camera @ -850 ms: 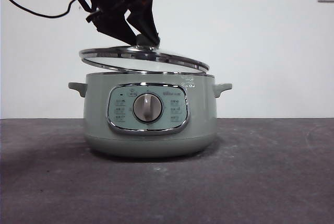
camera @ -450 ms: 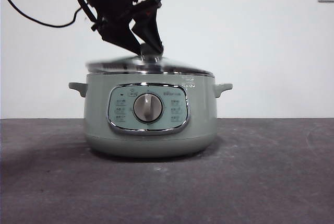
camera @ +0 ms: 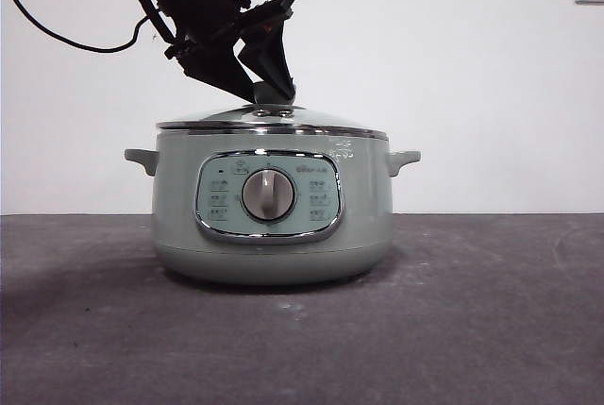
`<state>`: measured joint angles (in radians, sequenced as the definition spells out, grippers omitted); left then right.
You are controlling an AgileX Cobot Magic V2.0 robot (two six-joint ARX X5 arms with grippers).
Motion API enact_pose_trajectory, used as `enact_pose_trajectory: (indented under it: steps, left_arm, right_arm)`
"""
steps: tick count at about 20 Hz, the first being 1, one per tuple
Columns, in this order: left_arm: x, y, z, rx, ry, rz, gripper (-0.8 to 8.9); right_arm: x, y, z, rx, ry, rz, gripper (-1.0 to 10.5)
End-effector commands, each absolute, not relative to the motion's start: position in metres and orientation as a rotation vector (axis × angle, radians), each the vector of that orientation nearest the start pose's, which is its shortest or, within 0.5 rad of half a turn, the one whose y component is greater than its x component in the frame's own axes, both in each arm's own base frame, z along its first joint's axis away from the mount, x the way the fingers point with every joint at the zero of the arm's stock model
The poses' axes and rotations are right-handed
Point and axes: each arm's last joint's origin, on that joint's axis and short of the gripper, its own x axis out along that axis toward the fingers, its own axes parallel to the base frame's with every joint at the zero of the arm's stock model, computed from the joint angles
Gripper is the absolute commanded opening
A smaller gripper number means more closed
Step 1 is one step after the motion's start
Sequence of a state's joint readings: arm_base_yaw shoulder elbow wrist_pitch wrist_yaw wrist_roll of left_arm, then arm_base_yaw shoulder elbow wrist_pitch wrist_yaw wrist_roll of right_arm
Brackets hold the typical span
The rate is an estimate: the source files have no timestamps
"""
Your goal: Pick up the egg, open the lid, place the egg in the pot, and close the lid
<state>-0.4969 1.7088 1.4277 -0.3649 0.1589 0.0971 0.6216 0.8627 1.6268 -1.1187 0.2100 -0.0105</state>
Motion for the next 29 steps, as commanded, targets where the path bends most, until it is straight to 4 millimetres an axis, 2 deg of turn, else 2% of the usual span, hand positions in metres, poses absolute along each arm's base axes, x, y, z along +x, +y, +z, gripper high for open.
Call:
enact_pose_trajectory:
  steps: [1,4,5,12,19,21,24,29]
  left_arm:
    - [0.334,-0.190,0.291,0.217,0.662,-0.674,2.09]
    - [0.333,-0.189,0.290,0.213,0.681,-0.672,4.79]
    - [0.333,-0.189,0.290,0.213,0.682,-0.672,5.08]
    - [0.329,-0.187,0.295,0.212,0.682,-0.672,5.07]
    - [0.306,-0.174,0.327,0.186,0.653,-0.666,5.07]
    - [0.294,-0.168,0.339,0.185,0.647,-0.666,5.07]
    - [0.254,-0.147,0.370,0.175,0.662,-0.699,5.01]
    - [0.181,-0.111,0.405,0.129,0.697,-0.818,5.01]
  right_arm:
    - [0.063,0.038,0.482,-0.151,0.347,0.409,4.7]
    - [0.062,0.037,0.478,-0.164,0.385,0.407,4.7]
    - [0.062,0.037,0.477,-0.167,0.397,0.407,4.7]
    - [0.058,0.038,0.470,-0.159,0.485,0.504,4.7]
    - [0.056,0.040,0.466,-0.145,0.553,0.600,4.7]
    - [0.056,0.042,0.464,-0.138,0.582,0.628,4.7]
    - [0.061,0.047,0.460,-0.141,0.646,0.671,4.7]
    - [0.071,0.059,0.457,-0.113,0.709,0.787,4.7]
